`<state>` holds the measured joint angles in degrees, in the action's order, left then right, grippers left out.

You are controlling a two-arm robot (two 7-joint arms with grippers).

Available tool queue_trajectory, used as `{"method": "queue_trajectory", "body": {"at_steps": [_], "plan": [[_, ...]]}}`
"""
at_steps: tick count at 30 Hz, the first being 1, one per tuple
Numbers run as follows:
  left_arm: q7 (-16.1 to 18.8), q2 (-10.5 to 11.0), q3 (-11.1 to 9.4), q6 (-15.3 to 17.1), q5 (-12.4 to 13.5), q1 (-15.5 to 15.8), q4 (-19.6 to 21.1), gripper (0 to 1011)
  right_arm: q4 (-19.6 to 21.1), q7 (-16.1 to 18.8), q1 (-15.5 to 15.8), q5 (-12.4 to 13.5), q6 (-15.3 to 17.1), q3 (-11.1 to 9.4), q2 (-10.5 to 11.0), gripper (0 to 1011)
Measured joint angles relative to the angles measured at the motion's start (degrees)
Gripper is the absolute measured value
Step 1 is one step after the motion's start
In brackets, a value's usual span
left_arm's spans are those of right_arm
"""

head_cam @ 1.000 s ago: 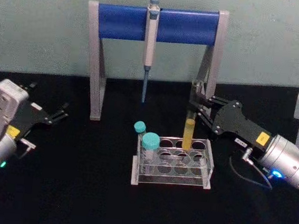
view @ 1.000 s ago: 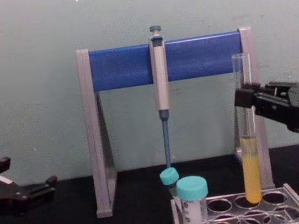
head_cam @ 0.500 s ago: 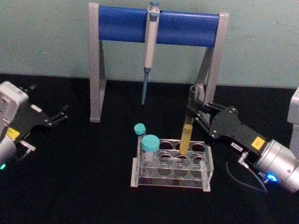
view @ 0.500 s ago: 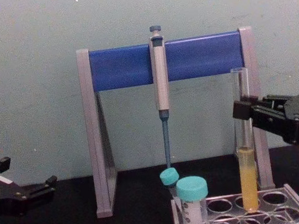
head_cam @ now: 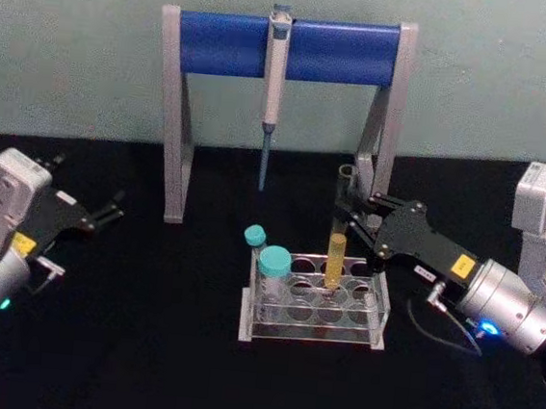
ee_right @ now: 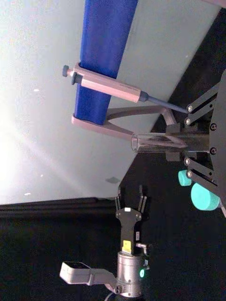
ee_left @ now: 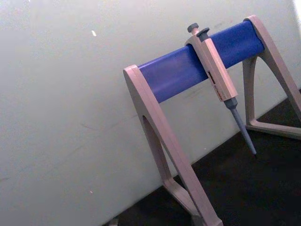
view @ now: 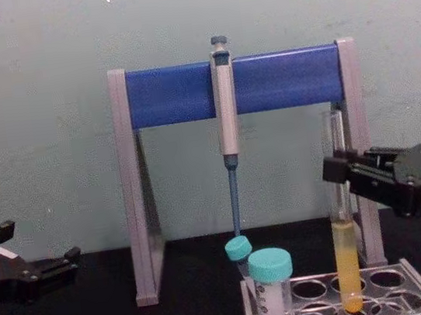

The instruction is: Pick up the test tube from the test tube rack, shake it, then place it back into the test tube rack.

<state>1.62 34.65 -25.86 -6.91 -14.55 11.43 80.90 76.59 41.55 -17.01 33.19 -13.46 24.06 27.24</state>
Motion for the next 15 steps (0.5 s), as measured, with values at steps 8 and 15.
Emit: {"method": "queue_trajectory", "body": {"at_steps": [8, 15], "plan": [[0.0, 0.0, 0.0, 0.0, 0.0, 0.0, 0.0, 1001, -1.2, 0.0, -0.4, -0.6, 0.2, 0.4, -0.5, 214], [0.0, 0.0, 0.0, 0.0, 0.0, 0.0, 0.0, 1001, -1.8, 0.0, -0.5, -0.9, 0.4, 0.7, -0.7, 214]]}}
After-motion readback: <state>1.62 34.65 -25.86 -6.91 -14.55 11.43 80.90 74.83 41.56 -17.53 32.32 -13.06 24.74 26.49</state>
